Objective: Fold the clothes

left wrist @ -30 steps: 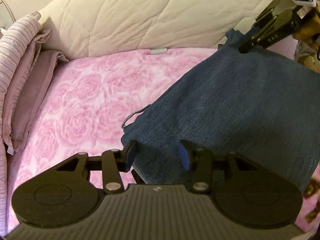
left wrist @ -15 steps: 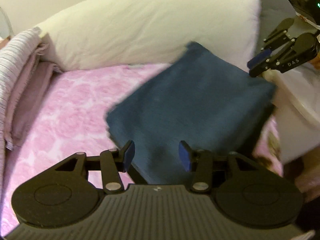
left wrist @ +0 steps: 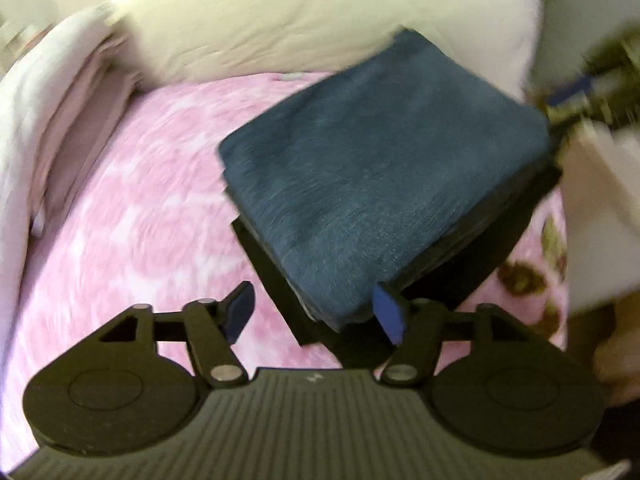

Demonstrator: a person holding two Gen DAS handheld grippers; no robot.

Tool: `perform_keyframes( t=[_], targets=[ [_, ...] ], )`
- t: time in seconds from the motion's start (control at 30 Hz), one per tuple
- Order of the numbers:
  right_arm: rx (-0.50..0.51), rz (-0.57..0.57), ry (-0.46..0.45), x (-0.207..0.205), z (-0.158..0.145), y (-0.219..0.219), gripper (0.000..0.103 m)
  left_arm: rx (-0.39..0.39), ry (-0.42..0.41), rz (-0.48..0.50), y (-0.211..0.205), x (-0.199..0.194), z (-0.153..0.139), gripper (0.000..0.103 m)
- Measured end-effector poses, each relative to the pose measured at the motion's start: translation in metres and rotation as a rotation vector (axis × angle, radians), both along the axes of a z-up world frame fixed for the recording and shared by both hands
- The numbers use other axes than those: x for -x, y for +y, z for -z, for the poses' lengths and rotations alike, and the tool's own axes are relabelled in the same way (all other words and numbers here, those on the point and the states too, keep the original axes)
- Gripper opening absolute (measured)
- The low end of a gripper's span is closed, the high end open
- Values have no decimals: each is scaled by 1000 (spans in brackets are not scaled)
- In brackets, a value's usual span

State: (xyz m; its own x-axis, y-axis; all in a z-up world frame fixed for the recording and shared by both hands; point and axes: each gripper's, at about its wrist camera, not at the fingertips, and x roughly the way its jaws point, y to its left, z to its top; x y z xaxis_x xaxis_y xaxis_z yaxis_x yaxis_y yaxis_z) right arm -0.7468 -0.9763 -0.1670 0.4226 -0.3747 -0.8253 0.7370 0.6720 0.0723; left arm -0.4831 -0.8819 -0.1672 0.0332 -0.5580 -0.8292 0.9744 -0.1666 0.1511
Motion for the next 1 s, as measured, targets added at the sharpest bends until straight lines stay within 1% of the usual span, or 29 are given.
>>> perform_keyframes(
  t=[0.03, 0.1, 0.13, 0.2, 0.27, 0.37, 0.43, 0.47, 0.57, 0.67, 0.7, 0.77, 0.9, 0.97, 1.0],
  targets=[
    [-5, 18, -4, 2, -1, 6, 63, 12, 29, -49, 8, 2, -3, 76],
    [-27, 39, -9, 3, -1, 22, 66, 21, 75, -126, 22, 7, -7, 80],
    [-41, 47, -7, 4, 0, 32, 67, 14, 94, -161, 28, 9, -7, 85],
    [-53, 68, -9, 7, -3, 52, 68, 2, 122, -210, 40, 15, -6, 86],
    [-56, 98, -15, 11, -6, 74, 69, -10, 134, -205, 51, 21, -3, 86],
    [-46, 182, -31, 17, -12, 104, 71, -13, 151, -133, 68, 31, -1, 86],
    [-39, 240, -42, 20, -19, 123, 71, -1, 161, -80, 82, 36, -8, 86],
    [-34, 263, -48, 21, -23, 132, 72, 14, 170, -71, 89, 37, -15, 86],
    [-14, 310, -68, 19, -40, 160, 72, 71, 227, -96, 112, 33, -41, 86],
    [24, 340, -80, 16, -60, 188, 73, 67, 227, -119, 126, 33, -63, 86],
    [39, 344, -84, 14, -67, 196, 73, 72, 224, -106, 131, 35, -71, 86],
    [59, 348, -94, 12, -78, 210, 73, 108, 219, -89, 143, 37, -85, 86],
    [104, 349, -96, 7, -99, 236, 74, 147, 280, -148, 162, 34, -109, 86],
    [123, 349, -94, 6, -108, 247, 74, 153, 269, -172, 168, 34, -118, 86],
    [130, 352, -96, 6, -112, 251, 74, 153, 251, -180, 170, 36, -121, 86]
  ],
)
